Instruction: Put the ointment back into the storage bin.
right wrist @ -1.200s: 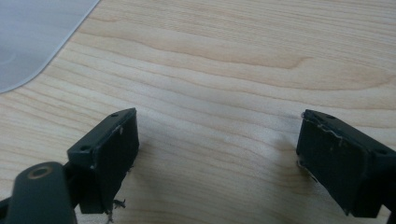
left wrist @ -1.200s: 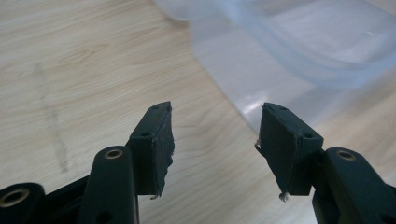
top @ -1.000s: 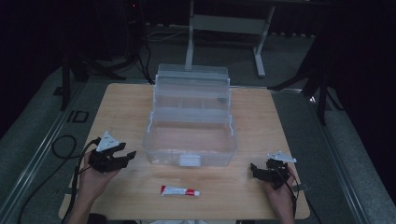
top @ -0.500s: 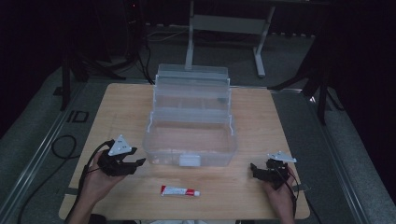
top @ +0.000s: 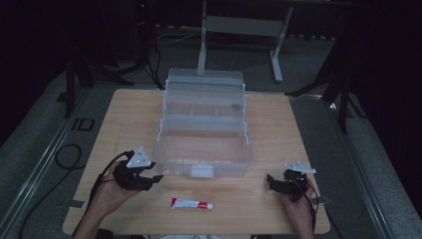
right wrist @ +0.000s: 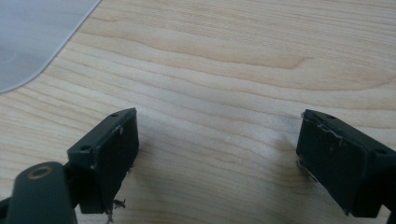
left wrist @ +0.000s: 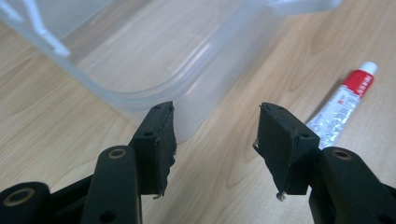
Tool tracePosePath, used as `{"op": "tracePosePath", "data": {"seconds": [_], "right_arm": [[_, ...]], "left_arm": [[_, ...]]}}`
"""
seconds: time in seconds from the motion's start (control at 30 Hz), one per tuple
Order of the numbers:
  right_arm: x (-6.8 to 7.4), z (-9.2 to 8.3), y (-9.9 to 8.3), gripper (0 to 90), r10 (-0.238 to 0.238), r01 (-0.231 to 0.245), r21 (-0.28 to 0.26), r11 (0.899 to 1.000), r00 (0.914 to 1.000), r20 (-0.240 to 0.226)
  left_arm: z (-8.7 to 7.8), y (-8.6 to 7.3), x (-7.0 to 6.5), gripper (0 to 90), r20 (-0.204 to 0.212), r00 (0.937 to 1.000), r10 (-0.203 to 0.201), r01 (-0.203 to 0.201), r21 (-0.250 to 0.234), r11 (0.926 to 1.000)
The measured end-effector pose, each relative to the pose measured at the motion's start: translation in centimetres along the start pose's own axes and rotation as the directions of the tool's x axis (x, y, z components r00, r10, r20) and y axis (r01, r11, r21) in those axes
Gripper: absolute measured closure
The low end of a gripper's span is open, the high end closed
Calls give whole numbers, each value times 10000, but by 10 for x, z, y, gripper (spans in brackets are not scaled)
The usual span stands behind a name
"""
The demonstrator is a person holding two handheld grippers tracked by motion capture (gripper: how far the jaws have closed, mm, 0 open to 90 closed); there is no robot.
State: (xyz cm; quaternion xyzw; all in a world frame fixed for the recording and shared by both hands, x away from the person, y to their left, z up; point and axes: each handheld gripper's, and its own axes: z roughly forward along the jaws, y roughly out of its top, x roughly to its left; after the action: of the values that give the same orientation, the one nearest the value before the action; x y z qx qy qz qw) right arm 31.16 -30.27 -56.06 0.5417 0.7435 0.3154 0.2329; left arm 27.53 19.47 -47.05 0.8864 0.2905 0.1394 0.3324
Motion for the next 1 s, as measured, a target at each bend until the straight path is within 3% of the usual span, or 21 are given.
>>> {"op": "tracePosePath", "data": {"seconds": [0.4, 0.63, 1.0], "right_arm": [[0, 0, 0, 127, -9, 9, -1, 10000, 10000, -12], [0, 0, 0, 127, -16, 16, 0, 10000, 10000, -17], [0, 0, 0, 127, -22, 22, 1, 10000, 10000, -24]], "left_arm": [[6, 13, -14, 470, 859, 9923, 887, -909, 222, 9956], [10, 22, -22, 483, 1244, 9817, 1439, -1492, 346, 9882], [15, 30, -28, 511, 1771, 9652, 1925, -2039, 485, 9778]]}}
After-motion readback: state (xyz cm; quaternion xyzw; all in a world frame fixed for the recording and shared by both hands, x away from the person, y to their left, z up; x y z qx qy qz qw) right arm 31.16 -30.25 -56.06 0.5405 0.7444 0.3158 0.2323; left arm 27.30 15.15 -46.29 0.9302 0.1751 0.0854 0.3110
